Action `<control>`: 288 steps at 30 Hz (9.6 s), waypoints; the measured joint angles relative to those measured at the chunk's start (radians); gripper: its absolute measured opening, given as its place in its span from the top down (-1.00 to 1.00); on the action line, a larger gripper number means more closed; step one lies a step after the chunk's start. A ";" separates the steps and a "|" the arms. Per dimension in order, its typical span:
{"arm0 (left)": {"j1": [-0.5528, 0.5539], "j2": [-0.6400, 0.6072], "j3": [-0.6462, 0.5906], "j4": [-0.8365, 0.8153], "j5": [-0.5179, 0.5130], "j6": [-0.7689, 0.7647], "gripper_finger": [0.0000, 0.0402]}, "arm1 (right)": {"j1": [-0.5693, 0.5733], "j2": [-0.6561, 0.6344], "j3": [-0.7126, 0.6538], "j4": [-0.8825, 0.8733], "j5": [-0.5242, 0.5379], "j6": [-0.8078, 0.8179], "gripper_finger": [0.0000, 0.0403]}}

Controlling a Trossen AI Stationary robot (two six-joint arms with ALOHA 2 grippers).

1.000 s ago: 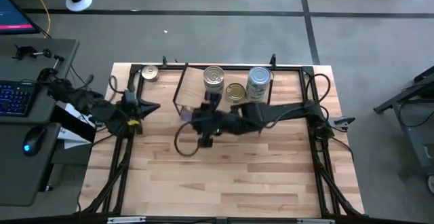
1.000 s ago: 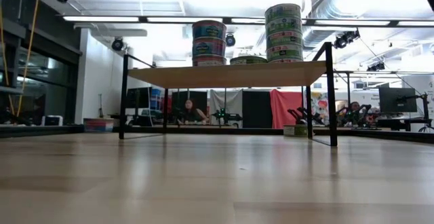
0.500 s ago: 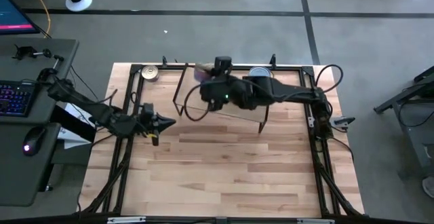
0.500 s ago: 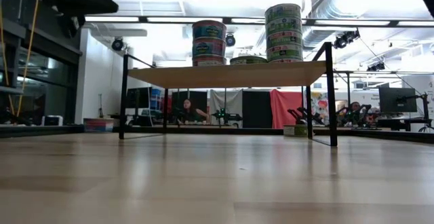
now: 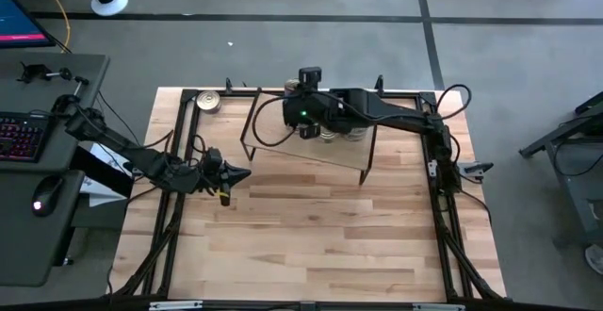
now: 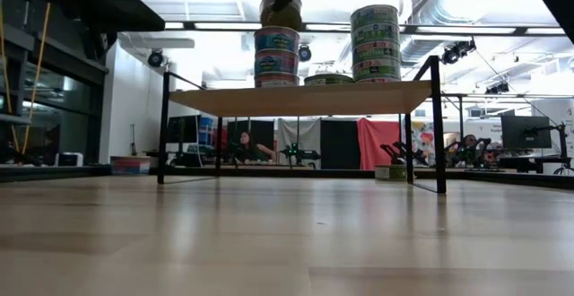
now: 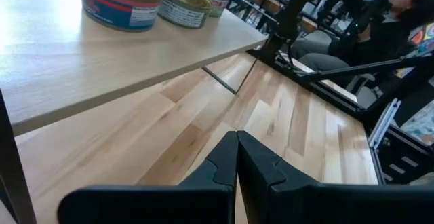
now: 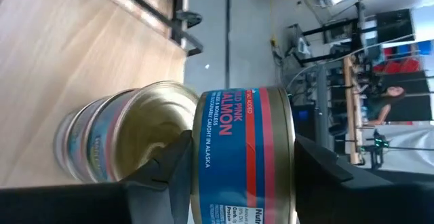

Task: Stack canned seafood by type on shelf
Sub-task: Stack the blue pink tuna can on top of the other blue pink tuna can on the shelf, then adjust the shelf on the table, then stack the blue pink tuna can on top of the other blue pink tuna can on the shelf

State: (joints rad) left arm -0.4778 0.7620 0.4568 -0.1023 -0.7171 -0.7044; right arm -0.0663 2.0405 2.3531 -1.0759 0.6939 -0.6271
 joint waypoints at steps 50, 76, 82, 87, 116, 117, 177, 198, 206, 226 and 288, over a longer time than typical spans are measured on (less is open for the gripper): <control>0.000 -0.001 0.000 0.017 0.002 -0.017 1.00 | 0.006 0.029 0.000 -0.013 -0.128 0.159 -0.14; 0.219 -0.052 0.566 -0.641 0.098 0.115 1.00 | 0.252 -0.034 0.002 -0.095 -0.074 0.401 -0.41; 0.286 -0.059 0.591 -0.717 0.103 0.124 1.00 | 0.276 -0.034 0.001 -0.301 -0.164 0.706 -0.41; 0.291 -0.054 0.591 -0.725 0.104 0.126 1.00 | 0.292 -0.034 0.001 -0.334 -0.211 0.829 -0.41; 0.290 -0.051 0.590 -0.784 0.102 0.114 1.00 | 0.353 -0.073 -0.667 -0.202 -0.484 1.057 0.98; 0.290 -0.051 0.590 -0.784 0.101 0.114 1.00 | 0.342 -0.097 -0.695 -0.201 -0.485 1.066 0.98; 1.403 0.672 0.533 -0.735 0.363 0.407 1.00 | 0.291 -0.695 -0.993 0.151 -0.390 1.213 1.00; 1.405 0.750 0.308 -0.235 0.050 -0.065 1.00 | 0.482 -0.694 -0.993 0.179 -0.321 1.443 1.00; 1.395 0.840 0.325 -0.248 0.034 -0.120 1.00 | 0.482 -0.694 -0.993 0.179 -0.328 1.465 1.00; 1.242 0.858 0.334 -0.321 0.210 -0.256 1.00 | 0.482 -0.694 -0.993 0.176 -0.330 1.386 1.00; 0.206 0.687 0.330 -1.054 0.723 -0.328 1.00 | 0.465 -0.693 -0.993 0.207 -0.330 1.325 1.00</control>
State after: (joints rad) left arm -0.2719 1.4494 0.7864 -1.1562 0.0062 -1.0326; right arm 0.3990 1.3472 1.3602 -0.8685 0.3639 0.6977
